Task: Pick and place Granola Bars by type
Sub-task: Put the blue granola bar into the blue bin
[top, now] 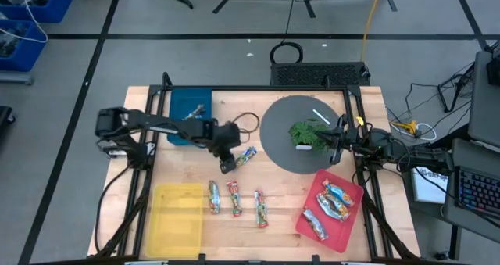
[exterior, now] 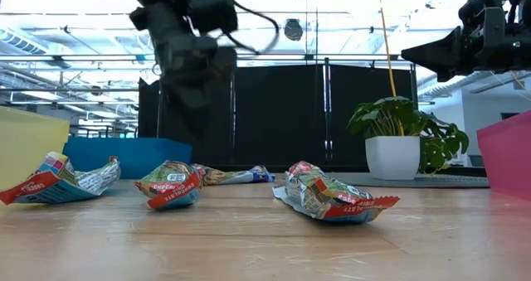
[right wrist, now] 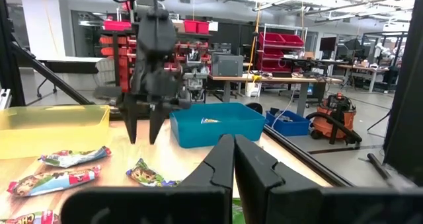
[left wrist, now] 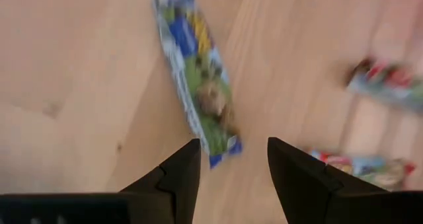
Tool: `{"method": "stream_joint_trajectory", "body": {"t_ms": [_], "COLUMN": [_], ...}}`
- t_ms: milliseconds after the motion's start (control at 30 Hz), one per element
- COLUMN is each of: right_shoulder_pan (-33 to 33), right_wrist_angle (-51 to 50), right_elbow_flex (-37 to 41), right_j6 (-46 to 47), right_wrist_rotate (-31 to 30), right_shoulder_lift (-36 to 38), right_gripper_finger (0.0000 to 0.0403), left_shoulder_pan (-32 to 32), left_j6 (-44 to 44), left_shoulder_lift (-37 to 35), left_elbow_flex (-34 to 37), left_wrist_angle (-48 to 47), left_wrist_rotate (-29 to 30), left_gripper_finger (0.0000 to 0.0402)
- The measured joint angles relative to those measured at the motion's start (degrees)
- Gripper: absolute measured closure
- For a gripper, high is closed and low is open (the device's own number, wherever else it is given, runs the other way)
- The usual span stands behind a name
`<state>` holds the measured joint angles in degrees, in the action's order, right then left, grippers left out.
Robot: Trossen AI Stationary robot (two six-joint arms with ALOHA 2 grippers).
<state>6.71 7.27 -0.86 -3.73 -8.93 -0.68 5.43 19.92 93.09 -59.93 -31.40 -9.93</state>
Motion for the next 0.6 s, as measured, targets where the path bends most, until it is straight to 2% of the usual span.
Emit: {"method": "stream_joint_trajectory", "body": {"t_ms": [233, 600], "right_shoulder_pan": [-0.01, 0.01], "right_wrist_angle": [0.2, 0.22], "right_elbow_flex": [0.0, 0.0], "right_j6": [0.0, 0.0], "right_wrist_rotate": [0.0, 0.0], "right_shoulder_lift": [-0.01, -0.01], "right_gripper_finger": [0.0396, 0.0396], "left_shoulder_pan": [-0.37, -0.37], "left_j6": [-0.7, -0.64], "left_shoulder_lift": [7.89, 11.44], "left_elbow_flex": [-2.46, -2.52], "left_wrist_angle": [-3.19, -1.14], "left_wrist_rotate": [-0.92, -1.01], "left_gripper_finger": [0.0222, 0.0222]}}
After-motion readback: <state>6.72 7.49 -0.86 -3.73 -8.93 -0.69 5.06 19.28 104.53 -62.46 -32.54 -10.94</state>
